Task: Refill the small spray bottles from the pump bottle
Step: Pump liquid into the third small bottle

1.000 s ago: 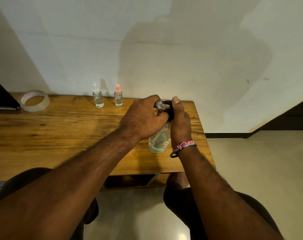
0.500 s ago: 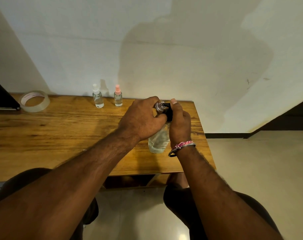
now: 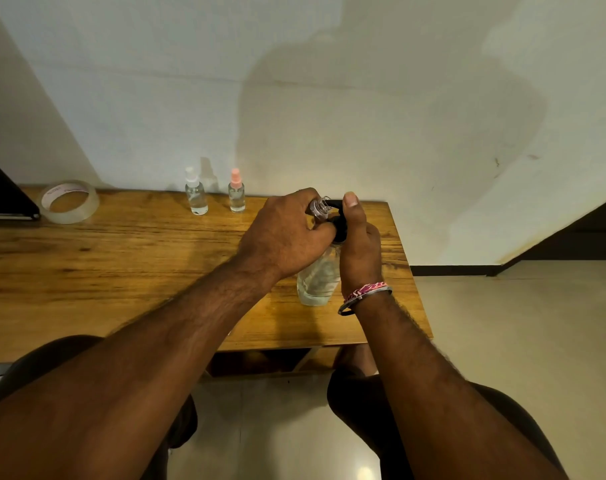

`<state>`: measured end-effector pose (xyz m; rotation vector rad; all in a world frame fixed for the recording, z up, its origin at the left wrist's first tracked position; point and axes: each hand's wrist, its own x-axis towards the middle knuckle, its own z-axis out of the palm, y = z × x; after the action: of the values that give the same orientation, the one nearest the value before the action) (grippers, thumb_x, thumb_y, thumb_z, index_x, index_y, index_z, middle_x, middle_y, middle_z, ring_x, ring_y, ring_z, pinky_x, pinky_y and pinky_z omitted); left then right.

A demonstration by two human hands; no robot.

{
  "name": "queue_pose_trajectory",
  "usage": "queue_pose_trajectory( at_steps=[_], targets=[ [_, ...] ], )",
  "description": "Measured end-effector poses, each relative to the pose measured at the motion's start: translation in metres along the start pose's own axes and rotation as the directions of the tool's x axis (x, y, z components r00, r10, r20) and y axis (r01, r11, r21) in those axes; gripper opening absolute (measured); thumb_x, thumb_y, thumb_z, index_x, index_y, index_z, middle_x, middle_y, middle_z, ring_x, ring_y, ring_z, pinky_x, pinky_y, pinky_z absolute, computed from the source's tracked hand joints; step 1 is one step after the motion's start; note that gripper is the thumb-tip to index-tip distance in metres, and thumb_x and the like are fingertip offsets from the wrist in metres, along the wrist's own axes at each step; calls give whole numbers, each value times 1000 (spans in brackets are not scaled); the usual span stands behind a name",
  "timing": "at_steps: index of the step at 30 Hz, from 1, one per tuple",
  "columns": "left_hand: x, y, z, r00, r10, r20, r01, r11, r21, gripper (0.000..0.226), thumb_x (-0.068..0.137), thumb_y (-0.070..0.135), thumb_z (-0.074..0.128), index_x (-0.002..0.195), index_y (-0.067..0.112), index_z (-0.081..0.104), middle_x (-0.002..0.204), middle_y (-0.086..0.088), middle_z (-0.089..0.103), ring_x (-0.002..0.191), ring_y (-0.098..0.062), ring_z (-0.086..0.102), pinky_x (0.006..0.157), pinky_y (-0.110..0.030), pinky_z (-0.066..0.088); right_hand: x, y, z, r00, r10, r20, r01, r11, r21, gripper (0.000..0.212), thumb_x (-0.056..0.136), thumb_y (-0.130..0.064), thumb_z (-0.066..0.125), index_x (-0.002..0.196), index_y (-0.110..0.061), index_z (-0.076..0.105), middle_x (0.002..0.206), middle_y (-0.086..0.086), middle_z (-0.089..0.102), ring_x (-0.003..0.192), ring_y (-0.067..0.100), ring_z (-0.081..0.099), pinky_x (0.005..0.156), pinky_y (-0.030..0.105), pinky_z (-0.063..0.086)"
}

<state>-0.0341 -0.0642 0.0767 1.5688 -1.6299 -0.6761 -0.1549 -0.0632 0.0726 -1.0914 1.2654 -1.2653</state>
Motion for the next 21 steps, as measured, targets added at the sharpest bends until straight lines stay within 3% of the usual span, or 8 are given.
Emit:
queue_pose_trajectory(
  at_steps=[5,11,16,21],
  targets=[
    [-1,0,-1,1000,6,13,-6,1000,24,11,87,32,74,88,34,63,75,10,66,66,-9,61,56,-24,41,1,0,2,999,-14,-37,14,1000,4,41,89,-51,51,82,-22,79,79,0,78,80,8,73,65,14,53],
    [0,-3,0,1000,9,19,-9,999,34,10,85,33,73,89,33,64,75,9,67,67,-11,63,56,-26,45,2,1,2,998,-22,-53,22,1000,-4,37,88,-47,52,72,-24,77,70,-4,76,71,3,70,61,14,51],
    [-1,-4,1,1000,23,12,-24,999,35,11,85,32,72,94,32,66,77,9,67,68,-12,63,57,-27,45,2,3,-1,998,-39,-55,39,999,-12,38,103,-34,53,74,-24,76,68,-6,75,71,0,69,61,12,50],
    [-1,-3,1,1000,22,0,-22,999,35,9,87,34,73,92,31,66,76,9,68,68,-12,64,58,-31,52,0,0,1,999,-43,3,43,999,-7,40,91,-49,50,74,-28,79,79,-4,78,82,5,72,67,14,52]
  ],
)
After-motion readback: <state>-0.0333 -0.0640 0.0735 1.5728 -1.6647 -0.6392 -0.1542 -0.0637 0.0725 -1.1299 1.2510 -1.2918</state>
